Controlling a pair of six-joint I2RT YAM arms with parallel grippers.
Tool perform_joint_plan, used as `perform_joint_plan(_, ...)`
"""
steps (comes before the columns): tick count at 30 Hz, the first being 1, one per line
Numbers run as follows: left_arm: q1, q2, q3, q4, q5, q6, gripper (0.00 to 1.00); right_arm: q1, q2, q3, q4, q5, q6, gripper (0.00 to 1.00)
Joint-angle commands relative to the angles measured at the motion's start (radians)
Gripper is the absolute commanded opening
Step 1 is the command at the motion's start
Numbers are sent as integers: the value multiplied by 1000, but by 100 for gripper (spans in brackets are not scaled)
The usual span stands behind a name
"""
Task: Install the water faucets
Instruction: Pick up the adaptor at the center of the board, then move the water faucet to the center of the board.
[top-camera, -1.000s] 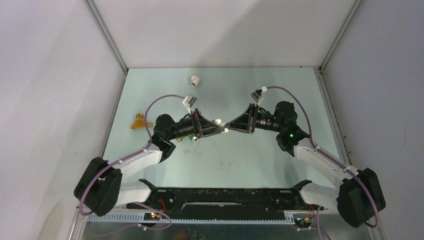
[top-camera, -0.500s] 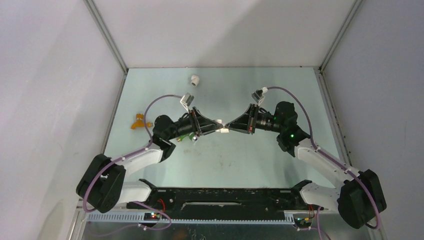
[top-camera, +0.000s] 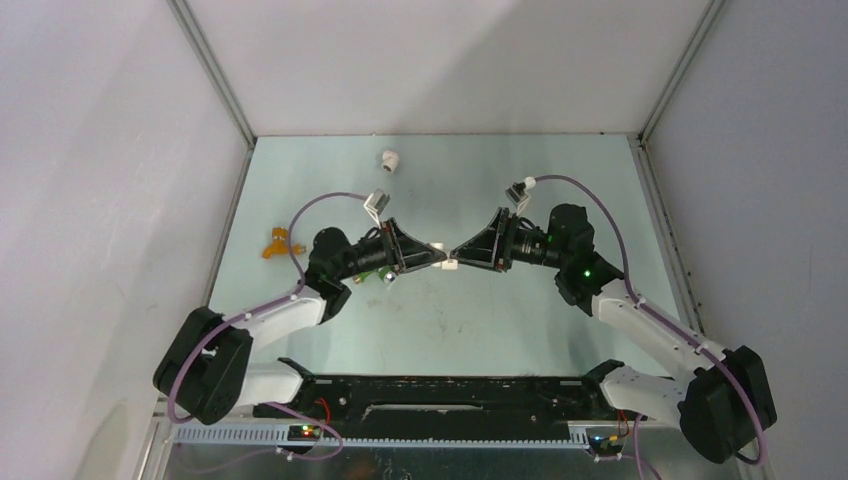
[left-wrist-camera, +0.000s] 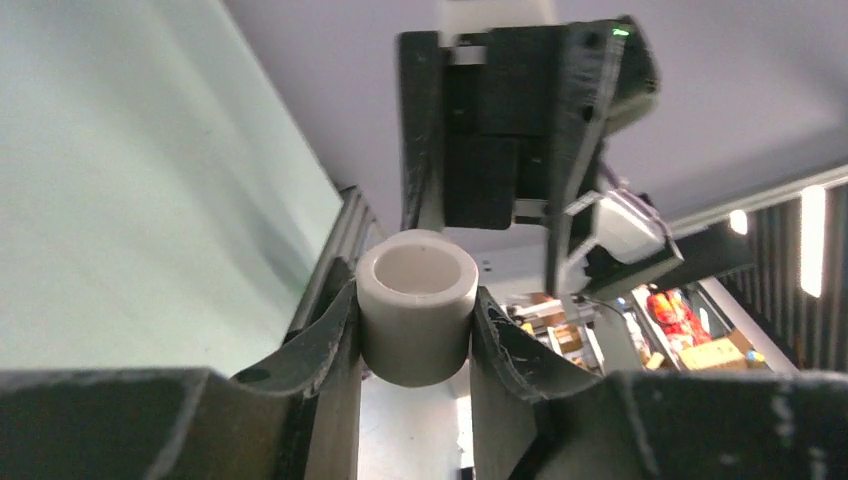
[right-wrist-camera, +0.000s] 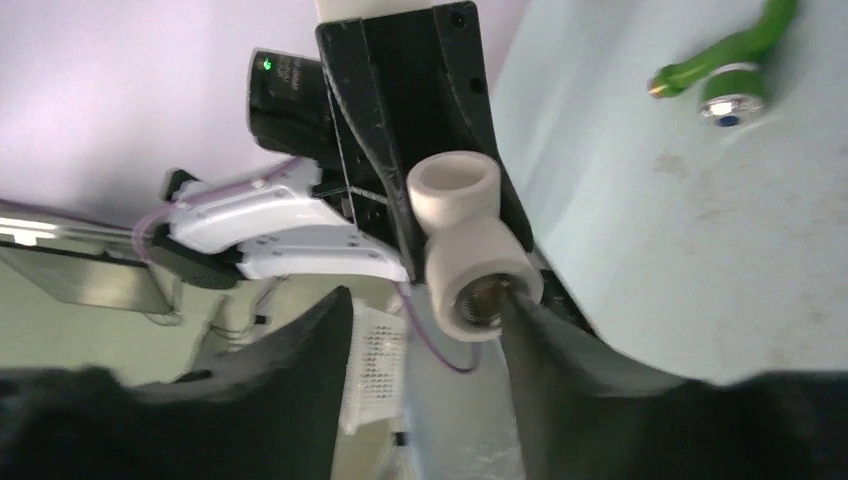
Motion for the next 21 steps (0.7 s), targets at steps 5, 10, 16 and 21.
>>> perform_joint_plan(5,51,-164,232,-1130,-395,775,0,1,-85,34,-407,185,-255,95)
perform_joint_plan(10,82,-167,308,-1457,-834,902,0,2,-98,29,-558,289,-355,99)
perform_joint_plan(16,109,-54,391,-1567,-1124,916,0,4,-94,-23,-599,390,-378,99)
perform_joint_plan(21,163,156,499,-1575,-1171,911,0,5,-128,-102,-559,464,-341,99)
